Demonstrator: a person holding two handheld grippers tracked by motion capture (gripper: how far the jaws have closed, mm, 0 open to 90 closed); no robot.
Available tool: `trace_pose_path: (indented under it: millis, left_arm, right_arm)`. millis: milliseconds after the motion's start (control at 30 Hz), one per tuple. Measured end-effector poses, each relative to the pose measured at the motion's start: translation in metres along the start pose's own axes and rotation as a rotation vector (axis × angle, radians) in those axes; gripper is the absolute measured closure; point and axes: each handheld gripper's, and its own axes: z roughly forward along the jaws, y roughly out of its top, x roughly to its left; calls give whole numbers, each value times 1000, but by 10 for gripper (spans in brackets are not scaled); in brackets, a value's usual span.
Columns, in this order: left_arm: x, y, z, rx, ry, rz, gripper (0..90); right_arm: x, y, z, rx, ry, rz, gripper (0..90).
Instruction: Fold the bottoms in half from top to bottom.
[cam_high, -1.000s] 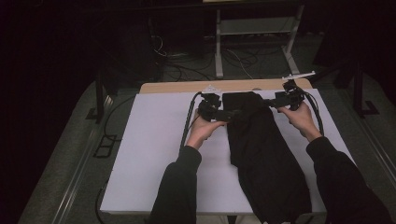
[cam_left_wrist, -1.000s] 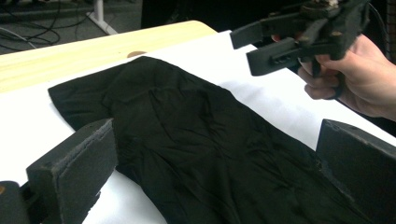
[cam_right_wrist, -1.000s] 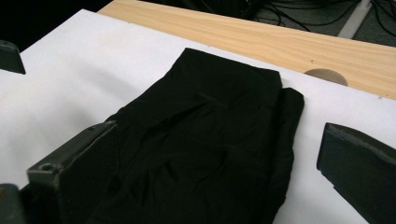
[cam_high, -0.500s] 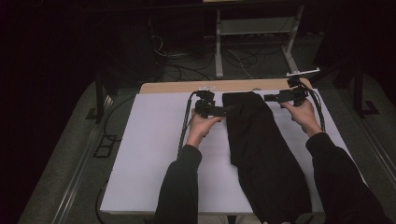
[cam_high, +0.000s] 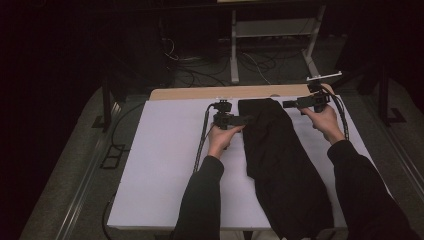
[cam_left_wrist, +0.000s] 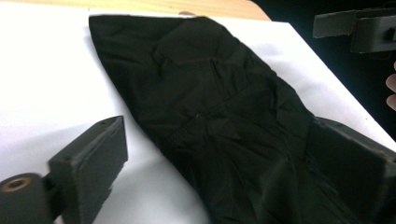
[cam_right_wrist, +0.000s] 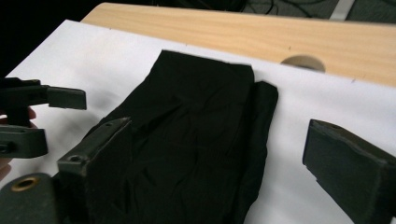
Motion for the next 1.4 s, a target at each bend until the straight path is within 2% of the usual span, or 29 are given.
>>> trace_pose_path:
  millis: [67,133,433,567,667,833,1067,1233,1300,1400]
  left_arm:
    - [0,-2,3,6,-2,-15,88]
    - [-1,-3,5,8,-4,-13,114]
    - [-2,-8,14,35,3,-23,140]
    - [-2,-9,17,41,-6,-24,150]
    - [-2,-11,20,40,-24,-48,190]
    - [-5,-13,24,33,-14,-51,238]
    - [-5,-15,28,41,-14,-58,305]
    - [-6,-16,28,34,12,-65,430]
    - [-6,-16,29,41,43,-90,505]
    - [-4,-16,28,40,44,-119,595]
  right_arm:
    - [-3,-3,3,21,6,14,85]
    - [-5,-6,7,45,3,18,90]
    - [-12,-18,18,73,24,55,127]
    - [-14,-21,22,93,11,63,148]
    - [-13,-22,24,95,11,76,196]
    - [-14,-25,31,124,-18,86,235]
    - [-10,-28,39,138,-24,85,262]
    - [-9,-28,43,129,-23,92,353]
    - [-8,-29,44,136,-27,84,395]
    - [-7,-30,44,131,-44,91,492]
